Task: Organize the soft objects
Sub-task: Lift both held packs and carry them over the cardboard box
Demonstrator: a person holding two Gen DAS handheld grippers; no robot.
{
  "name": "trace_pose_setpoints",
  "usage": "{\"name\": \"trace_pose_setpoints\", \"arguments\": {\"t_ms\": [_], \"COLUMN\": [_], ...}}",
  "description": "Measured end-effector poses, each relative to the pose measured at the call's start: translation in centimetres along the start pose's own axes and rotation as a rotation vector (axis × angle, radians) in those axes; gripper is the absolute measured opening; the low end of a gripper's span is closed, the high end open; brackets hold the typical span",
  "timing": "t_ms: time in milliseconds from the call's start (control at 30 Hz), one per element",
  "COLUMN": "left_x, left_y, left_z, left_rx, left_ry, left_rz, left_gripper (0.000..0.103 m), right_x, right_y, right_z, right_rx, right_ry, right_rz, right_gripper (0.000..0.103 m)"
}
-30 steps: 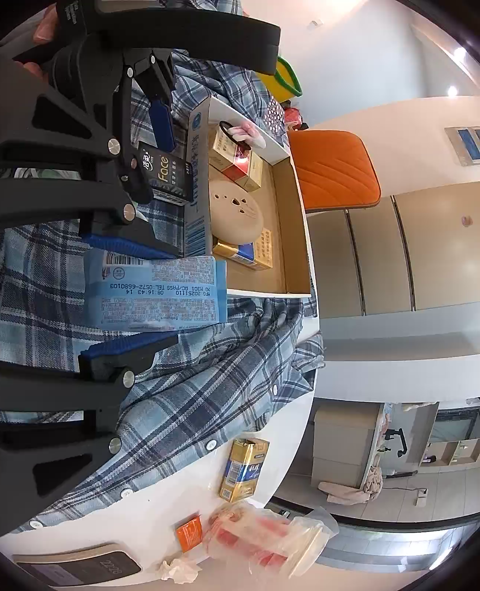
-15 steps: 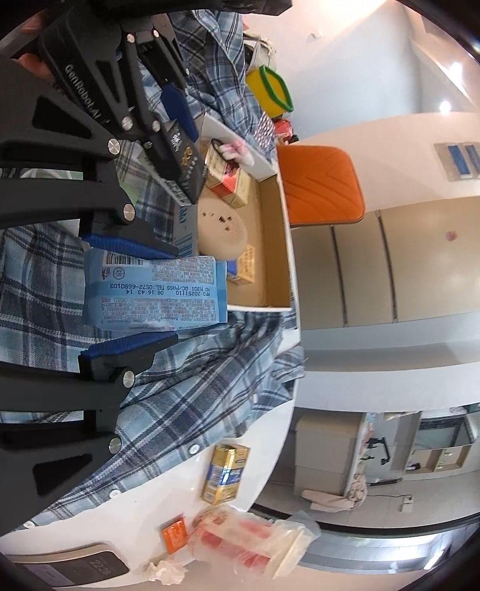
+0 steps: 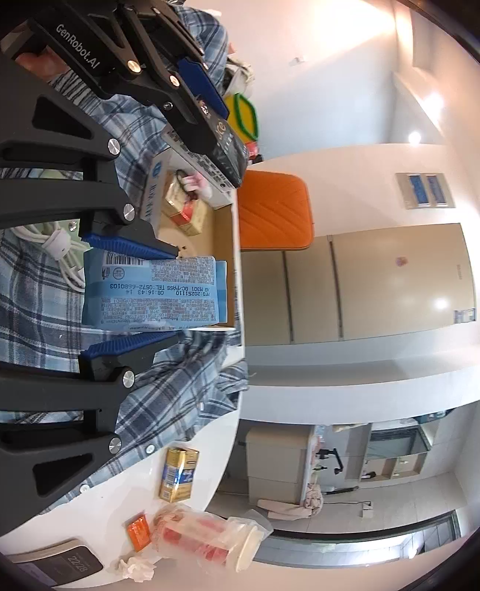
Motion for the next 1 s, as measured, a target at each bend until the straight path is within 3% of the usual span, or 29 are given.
{"name": "trace_pose_setpoints", "arguments": {"t_ms": [367,567,767,900,1000], "left_x": [1.7,2.9,4.4,5.2,5.7], "left_y": [-1.7,-3.8,-5.7,-5.8,-4.7], "left_z": [2.7,4.3,3.1,0.8,-1.2], "left_rx": [-0.118,-0.223,-0.293,-0.281,-0.235], "left_ry": [-0.063,-0.097,-0.117,-0.144,-0.124], "left_rz": [0.037,0.018,-0.006,-0.038,-0.031], "left_gripper": [0.044,0.044,0.044,0.044,0.044], "right_x": [1.0,1.8,3.2,3.4,2.9], "right_y": [-1.5,-4.5,-8.1,-9.1,-8.2], "right_z": [2.5,3.3,1.9,-0.3,-2.7], "right_rx": [-0.128,-0.184,-0.254,-0.291,-0.255], "right_ry": [0.002,-0.017,0.006,0.041,0.065], "right_rz": [0.026,0.013,0.063,0.067,0.020], "right_gripper": [0.041,0.041,0.041,0.041,0.041]}}
Point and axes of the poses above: each gripper's, at about its wrist camera, not at the fingertips, and z roughly against the way its jaws point, x to its left, y to its underside, the point moved 10 cm from there along -z, roughly the way its jaws point, and after that the axes turned 2 degrees about -x, right-handed, at the moved point
